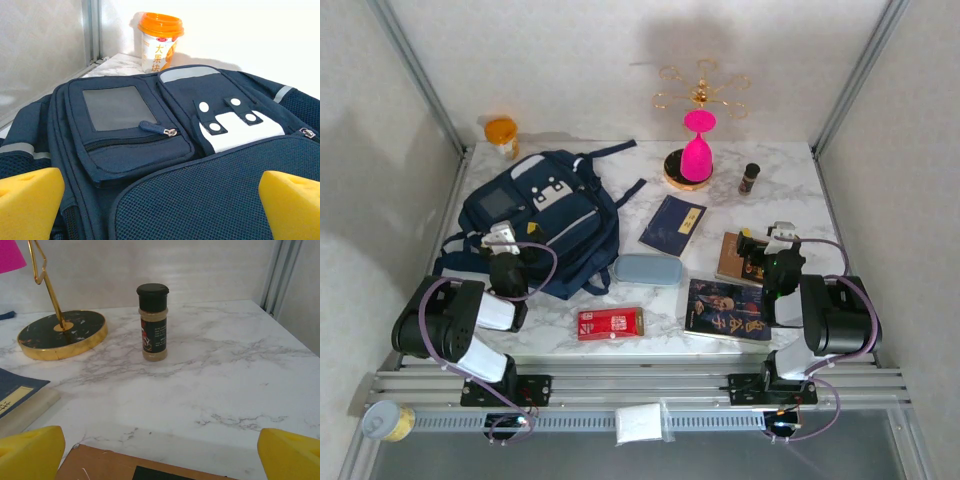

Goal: Pack the student bag

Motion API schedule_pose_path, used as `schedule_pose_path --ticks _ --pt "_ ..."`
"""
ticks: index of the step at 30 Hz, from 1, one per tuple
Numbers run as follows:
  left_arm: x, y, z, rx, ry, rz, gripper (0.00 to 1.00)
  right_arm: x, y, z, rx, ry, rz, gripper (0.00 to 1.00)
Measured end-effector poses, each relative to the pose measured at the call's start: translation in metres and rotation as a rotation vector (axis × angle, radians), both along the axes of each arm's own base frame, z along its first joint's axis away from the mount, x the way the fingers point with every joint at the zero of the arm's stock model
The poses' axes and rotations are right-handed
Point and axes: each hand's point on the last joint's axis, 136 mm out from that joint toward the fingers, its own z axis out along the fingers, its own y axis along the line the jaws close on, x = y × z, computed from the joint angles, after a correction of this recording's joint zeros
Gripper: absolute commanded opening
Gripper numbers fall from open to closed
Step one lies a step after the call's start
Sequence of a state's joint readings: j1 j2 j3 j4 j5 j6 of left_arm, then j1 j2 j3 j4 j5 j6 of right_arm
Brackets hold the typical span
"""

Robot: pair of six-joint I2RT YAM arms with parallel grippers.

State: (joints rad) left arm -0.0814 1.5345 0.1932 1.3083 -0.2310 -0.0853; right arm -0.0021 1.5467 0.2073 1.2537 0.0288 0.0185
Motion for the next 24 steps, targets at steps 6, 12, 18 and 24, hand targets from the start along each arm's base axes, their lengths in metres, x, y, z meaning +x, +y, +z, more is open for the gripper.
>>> schedule_pose_path --ticks 6,12,18,24 --pt "0.0004 -0.0013 0.0 0.003 0.001 -0.008 0.99 0.0 0.0 0.0 0.0 0.0 0.0 0.99" --pt "0.0015 -0.0032 0.0006 0.002 -0.001 -0.019 0.99 0.0 0.0 0.0 0.0 0.0 0.0 0.99" --pt "0.0021 -0.0045 0.001 0.001 -0.002 -0.027 0.99 0.0 0.0 0.0 0.0 0.0 0.0 0.99" --pt "0.0021 -0.0045 0.001 0.001 -0.002 -0.027 0.99 0.0 0.0 0.0 0.0 0.0 0.0 0.99"
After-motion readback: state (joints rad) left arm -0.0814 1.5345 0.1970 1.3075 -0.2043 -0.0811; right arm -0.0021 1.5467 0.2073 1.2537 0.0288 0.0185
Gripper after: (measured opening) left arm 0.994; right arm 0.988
